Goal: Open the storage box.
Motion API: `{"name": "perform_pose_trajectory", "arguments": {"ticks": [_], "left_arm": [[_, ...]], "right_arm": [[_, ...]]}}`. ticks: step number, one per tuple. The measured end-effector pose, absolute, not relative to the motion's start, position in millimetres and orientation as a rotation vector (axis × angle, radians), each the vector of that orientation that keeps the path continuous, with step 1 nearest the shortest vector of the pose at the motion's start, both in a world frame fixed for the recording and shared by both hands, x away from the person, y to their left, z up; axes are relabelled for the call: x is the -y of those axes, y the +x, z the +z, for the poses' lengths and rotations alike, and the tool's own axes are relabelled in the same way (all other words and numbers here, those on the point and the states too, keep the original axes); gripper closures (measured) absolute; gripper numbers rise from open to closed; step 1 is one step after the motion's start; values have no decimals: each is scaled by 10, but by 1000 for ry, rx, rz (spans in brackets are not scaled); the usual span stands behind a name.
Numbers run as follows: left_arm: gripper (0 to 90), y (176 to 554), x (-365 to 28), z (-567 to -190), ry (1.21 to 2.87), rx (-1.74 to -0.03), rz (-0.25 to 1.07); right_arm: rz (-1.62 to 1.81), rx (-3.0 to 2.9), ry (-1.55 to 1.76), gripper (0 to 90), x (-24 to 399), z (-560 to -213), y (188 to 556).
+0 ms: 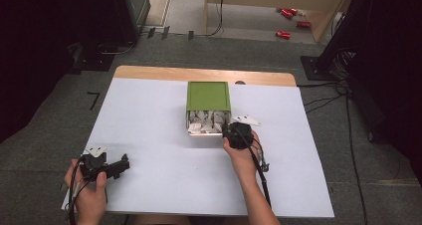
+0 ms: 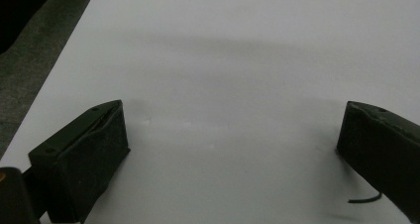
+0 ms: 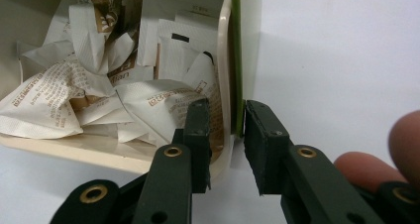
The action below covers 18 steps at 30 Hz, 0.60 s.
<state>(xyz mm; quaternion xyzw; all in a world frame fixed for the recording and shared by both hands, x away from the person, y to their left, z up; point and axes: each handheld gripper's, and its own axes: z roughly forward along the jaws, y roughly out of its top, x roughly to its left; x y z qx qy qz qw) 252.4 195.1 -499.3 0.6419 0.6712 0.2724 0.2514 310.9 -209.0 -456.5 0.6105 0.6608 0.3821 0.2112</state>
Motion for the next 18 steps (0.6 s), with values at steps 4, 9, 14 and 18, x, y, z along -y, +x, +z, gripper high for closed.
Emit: {"name": "perform_pose_trajectory", "arguments": {"ticks": [4, 9, 14, 18], "left_arm": [[0, 2524, -1951, -4993, 1746, -1826, 741], [0, 2524, -1950, -4993, 1748, -1826, 742], [0, 2524, -1950, -4993, 1747, -1826, 742], [0, 2524, -1950, -4993, 1747, -1826, 741]], "right_arm": [[1059, -1844, 1703, 731, 2090, -4560, 3034], [1059, -1861, 1704, 733, 2102, -4558, 2956], [1094, -1855, 1695, 747, 2118, -4521, 2900], [1107, -1839, 1668, 785, 2105, -4464, 2857]]}}
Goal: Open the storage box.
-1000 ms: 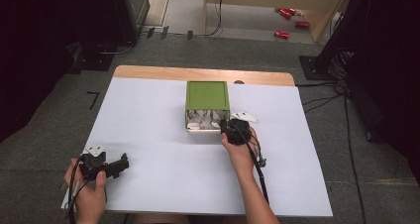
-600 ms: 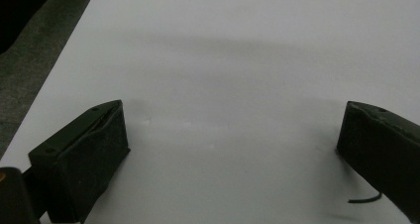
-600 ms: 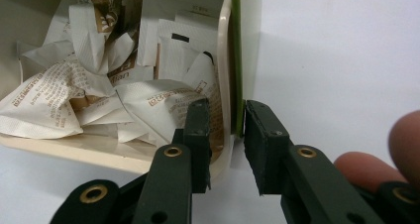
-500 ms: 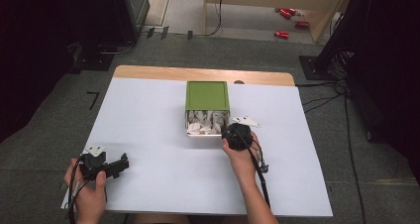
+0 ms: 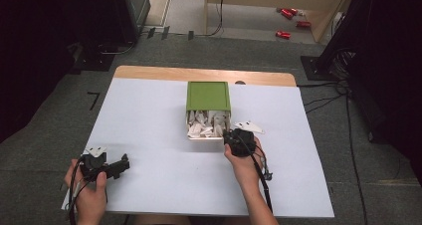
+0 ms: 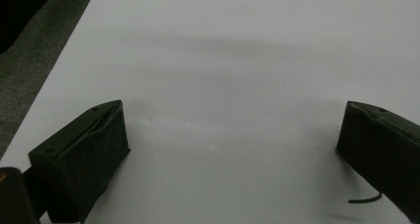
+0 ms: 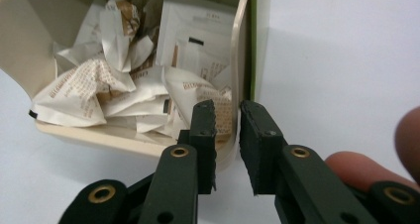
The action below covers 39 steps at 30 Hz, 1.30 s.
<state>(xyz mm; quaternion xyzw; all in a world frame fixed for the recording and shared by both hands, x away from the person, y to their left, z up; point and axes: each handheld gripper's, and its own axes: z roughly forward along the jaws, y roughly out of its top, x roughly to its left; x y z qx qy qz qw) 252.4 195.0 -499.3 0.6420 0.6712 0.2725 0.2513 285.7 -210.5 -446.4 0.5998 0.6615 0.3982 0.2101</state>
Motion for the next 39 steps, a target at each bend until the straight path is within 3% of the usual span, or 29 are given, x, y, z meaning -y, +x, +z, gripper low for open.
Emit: {"name": "perform_pose_trajectory", "arguments": {"ticks": [6, 39], "left_arm": [[0, 2524, -1950, -4993, 1747, -1826, 742], [0, 2524, -1951, -4993, 1747, -1826, 741]], "right_arm": [[1117, -1787, 1631, 835, 2108, -4409, 2874], [1030, -1775, 1654, 874, 2029, -4384, 2839]]}}
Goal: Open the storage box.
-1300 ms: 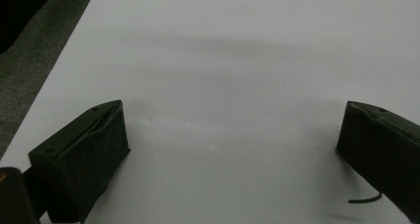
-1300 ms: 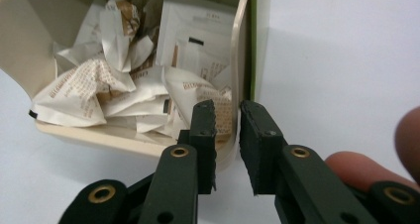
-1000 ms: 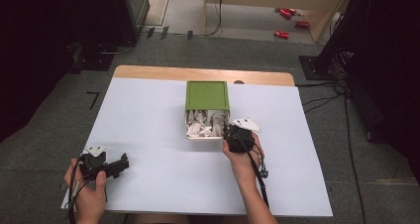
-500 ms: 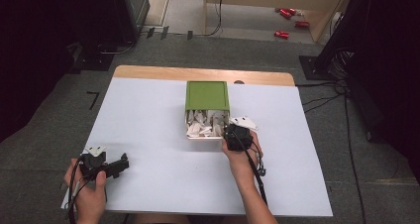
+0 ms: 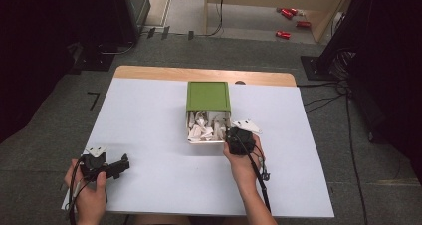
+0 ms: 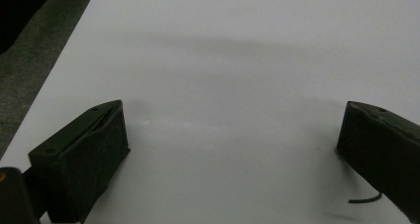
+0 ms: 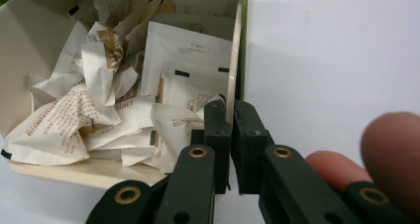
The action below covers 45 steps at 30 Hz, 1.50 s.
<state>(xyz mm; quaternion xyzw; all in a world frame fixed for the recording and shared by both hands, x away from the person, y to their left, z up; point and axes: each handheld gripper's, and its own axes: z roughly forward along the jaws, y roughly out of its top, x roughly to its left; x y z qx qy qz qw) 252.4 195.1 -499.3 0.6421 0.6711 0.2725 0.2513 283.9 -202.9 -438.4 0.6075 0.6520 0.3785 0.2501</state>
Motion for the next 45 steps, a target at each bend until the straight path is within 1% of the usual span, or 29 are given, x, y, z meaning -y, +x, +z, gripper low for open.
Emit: {"name": "perform_pose_trajectory", "arguments": {"ticks": [23, 45], "left_arm": [[0, 2525, -1950, -4993, 1747, -1826, 742], [0, 2525, -1950, -4993, 1747, -1826, 742]], "right_arm": [[1056, -1764, 1660, 881, 2055, -4409, 2565], [1068, -1776, 1652, 876, 2065, -4442, 2380]]}}
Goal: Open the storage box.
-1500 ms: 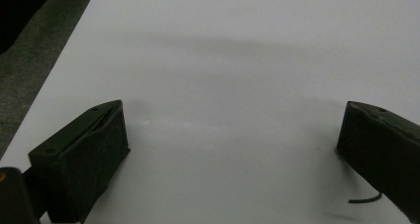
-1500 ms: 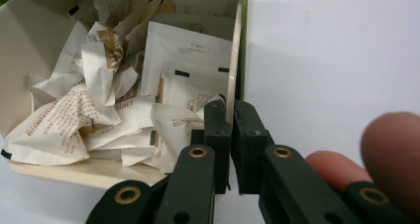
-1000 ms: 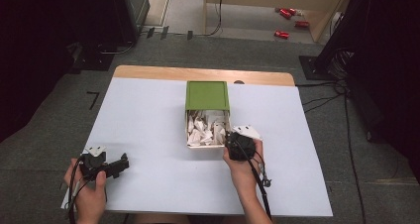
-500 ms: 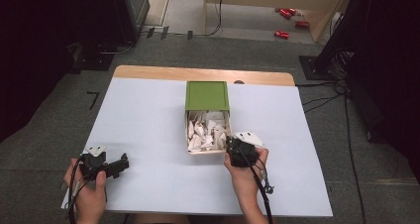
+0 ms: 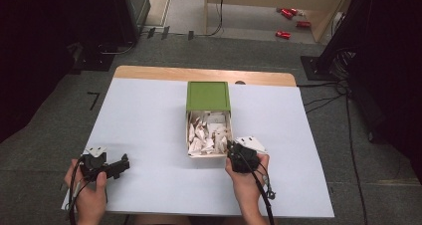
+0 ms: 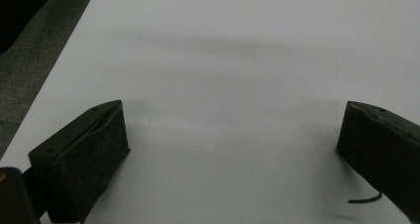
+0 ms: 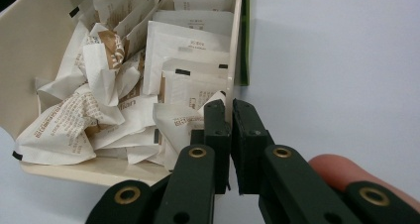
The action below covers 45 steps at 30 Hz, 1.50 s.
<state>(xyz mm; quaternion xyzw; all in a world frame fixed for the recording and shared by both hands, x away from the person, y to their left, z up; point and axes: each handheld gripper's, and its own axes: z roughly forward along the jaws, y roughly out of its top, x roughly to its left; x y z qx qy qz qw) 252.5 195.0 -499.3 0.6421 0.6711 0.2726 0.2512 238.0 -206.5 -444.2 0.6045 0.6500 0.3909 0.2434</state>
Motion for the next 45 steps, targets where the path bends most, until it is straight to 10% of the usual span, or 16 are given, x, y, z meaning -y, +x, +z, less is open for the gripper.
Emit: {"name": "perform_pose_trajectory", "arguments": {"ticks": [8, 19, 26, 45], "left_arm": [[0, 2524, -1950, -4993, 1748, -1826, 742], [0, 2524, -1950, -4993, 1748, -1826, 742], [0, 2524, -1950, -4993, 1747, -1826, 742], [0, 2525, -1950, -4993, 1747, -1826, 742]], "right_arm": [[1084, -1778, 1650, 863, 2082, -4447, 2340], [1145, -1817, 1619, 360, 2100, -4350, 2231], [1165, -1840, 1621, 243, 2117, -4285, 2168], [1198, -1837, 1582, 290, 1821, -4204, 2056]]}}
